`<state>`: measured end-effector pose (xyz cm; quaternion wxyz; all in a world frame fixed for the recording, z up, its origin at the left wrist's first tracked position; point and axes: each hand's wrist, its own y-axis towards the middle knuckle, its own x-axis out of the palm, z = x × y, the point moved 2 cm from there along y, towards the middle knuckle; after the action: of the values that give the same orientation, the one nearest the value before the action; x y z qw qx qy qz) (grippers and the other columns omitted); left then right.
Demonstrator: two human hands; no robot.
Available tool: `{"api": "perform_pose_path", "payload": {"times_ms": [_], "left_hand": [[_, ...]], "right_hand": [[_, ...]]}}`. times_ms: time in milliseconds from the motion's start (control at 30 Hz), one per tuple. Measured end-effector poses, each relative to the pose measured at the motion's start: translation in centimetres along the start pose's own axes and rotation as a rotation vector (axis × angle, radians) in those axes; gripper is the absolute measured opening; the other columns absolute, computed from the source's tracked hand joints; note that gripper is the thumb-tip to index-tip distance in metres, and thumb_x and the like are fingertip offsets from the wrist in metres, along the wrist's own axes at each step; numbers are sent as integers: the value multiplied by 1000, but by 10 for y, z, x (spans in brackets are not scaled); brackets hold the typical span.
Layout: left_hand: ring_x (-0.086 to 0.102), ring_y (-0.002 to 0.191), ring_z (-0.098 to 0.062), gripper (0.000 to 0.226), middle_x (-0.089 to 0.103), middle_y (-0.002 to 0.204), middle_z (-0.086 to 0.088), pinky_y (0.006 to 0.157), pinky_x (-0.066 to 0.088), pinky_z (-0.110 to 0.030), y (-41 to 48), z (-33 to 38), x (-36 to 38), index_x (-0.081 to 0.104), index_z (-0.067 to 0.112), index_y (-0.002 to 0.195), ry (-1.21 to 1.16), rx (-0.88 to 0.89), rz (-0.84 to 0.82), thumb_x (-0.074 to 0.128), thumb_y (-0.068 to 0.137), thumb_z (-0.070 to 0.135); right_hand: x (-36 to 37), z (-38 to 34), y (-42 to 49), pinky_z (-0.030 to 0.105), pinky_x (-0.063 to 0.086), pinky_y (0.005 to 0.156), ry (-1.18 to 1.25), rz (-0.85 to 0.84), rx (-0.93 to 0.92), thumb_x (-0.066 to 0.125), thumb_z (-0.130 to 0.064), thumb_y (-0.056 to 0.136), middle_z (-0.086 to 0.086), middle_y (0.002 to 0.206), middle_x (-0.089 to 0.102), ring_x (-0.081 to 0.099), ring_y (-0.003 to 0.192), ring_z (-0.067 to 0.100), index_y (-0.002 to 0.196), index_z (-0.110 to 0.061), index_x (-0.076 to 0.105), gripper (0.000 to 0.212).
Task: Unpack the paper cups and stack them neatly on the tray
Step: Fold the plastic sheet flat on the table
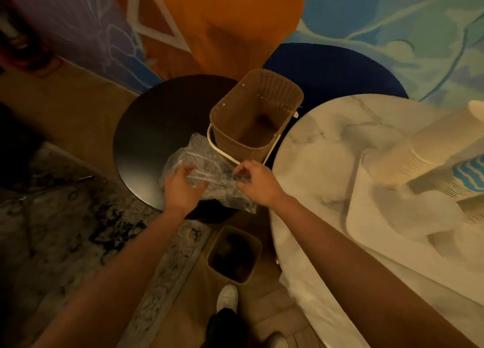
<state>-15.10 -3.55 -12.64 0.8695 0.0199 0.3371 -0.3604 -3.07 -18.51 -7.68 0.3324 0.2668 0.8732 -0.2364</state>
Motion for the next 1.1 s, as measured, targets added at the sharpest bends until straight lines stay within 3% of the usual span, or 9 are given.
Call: {"api": "perform_pose_path", "payload": {"times_ms": [167,333,467,567,733,800,933,1033,1100], "left_hand": [[46,122,-33,54,50,132,-14,102,38,-38,19,-45,-2,53,11,125,159,-187,-79,74,78,29],[49,118,-30,53,48,128,-13,98,43,-38,22,-68,5,49,9,124,54,-287,-44,72,80,29],[56,104,-26,42,51,116,-11,91,48,-37,21,-73,6,48,10,109,-54,-355,-21,73,80,28],[59,100,-29,36,56,100,-10,82,48,-33,16,-65,7,51,8,98,-50,-472,-108,66,85,37],[60,101,-27,63,59,113,-12,81,54,-36,-5,-33,13,51,16,119,-518,-764,-319,55,80,67],[62,103,-24,52,64,114,-10,87,53,-34,-10,-19,14,56,15,115,-695,-719,-242,59,83,57],[66,89,-19,32,65,109,-10,69,54,-30,-29,20,7,52,9,126,-977,-555,-59,51,96,17],[68,91,-19,31,67,109,-9,68,55,-32,-57,51,2,52,10,127,-1033,-427,-104,49,97,18],[69,92,-19,32,68,107,-9,72,55,-34,-78,71,3,55,12,124,-1028,-371,-143,54,95,25]], "right_hand": [[66,4,40,33,41,96,-169,-166,77,63,-22,84,10,127,52,50,119,27,119,-12,56,37],[103,17,57,39,37,105,-356,-354,136,62,-23,89,8,142,34,33,132,28,135,-14,39,52],[110,23,57,34,41,93,-340,-234,119,55,-4,89,8,126,49,45,117,25,112,-14,54,25],[107,21,51,32,42,87,-213,-164,147,54,-2,87,10,121,54,53,109,27,103,-10,60,19],[79,-1,25,25,43,85,108,-72,72,56,-8,90,6,107,60,59,99,20,102,-9,65,15],[61,-12,9,19,44,77,227,-159,31,60,-13,89,-3,92,62,59,87,9,100,-12,67,12],[18,-17,-31,16,43,74,327,-268,-50,67,-15,86,-12,77,57,53,74,3,96,-19,66,11],[-19,-7,-64,15,43,66,482,11,-1,67,-22,86,-6,75,56,52,68,3,97,-18,66,12],[-43,3,-88,21,45,74,594,265,127,64,-33,87,-5,85,59,55,79,7,102,-17,63,22]]}}
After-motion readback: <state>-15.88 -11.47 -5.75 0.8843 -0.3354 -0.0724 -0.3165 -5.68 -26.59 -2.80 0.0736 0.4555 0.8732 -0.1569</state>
